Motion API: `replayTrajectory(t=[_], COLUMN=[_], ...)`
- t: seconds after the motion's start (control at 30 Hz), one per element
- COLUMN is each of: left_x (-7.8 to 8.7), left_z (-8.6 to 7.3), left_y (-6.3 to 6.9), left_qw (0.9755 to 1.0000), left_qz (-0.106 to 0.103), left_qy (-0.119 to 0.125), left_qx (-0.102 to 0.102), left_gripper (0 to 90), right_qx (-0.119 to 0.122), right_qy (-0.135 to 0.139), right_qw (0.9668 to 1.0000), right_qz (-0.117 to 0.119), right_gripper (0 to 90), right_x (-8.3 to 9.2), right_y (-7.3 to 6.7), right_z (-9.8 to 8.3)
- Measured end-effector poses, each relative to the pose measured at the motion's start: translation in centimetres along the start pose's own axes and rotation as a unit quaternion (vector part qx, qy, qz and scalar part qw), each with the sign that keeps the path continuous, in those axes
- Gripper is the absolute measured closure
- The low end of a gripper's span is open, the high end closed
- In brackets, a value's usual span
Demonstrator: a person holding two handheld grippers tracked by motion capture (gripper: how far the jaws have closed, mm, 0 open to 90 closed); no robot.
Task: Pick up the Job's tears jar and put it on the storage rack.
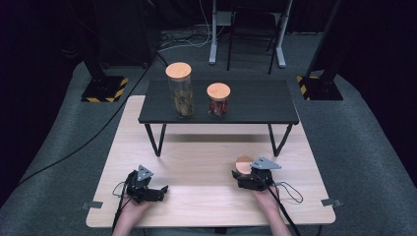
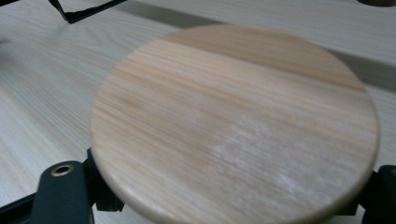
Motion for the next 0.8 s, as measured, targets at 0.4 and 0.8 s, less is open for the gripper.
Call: replayTrajectory(t=[0.4, 0.8], left_x=[0.0, 0.0], left_z=[0.0, 0.0], left_y=[0.0, 0.0], left_qw=[1.0, 1.0], left_qz=[0.0, 0.0], left_qy=[0.0, 0.0], left_qx=[0.0, 0.0], left_gripper=[0.4, 0.4], right_qx=[0.013, 0.012], right_qy=[-0.003, -0.006], right_qw=[0.9999, 0.9999], right_qz=[-0.009, -0.008], right_gripper=[24.7, 24.9], right_x=[0.3, 1.4], right_y=[0.0, 0.3], right_z=[0.0, 0.3])
Point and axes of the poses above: each handheld gripper's, and its own axes: x roughly backward along the jaws, z roughly out of its top, y roughly to its right, the point moved 8 cm from there along -x, roughly forward along the jaws, and after that the axes turned 11 degrees about -y, right-handed, at the moved point
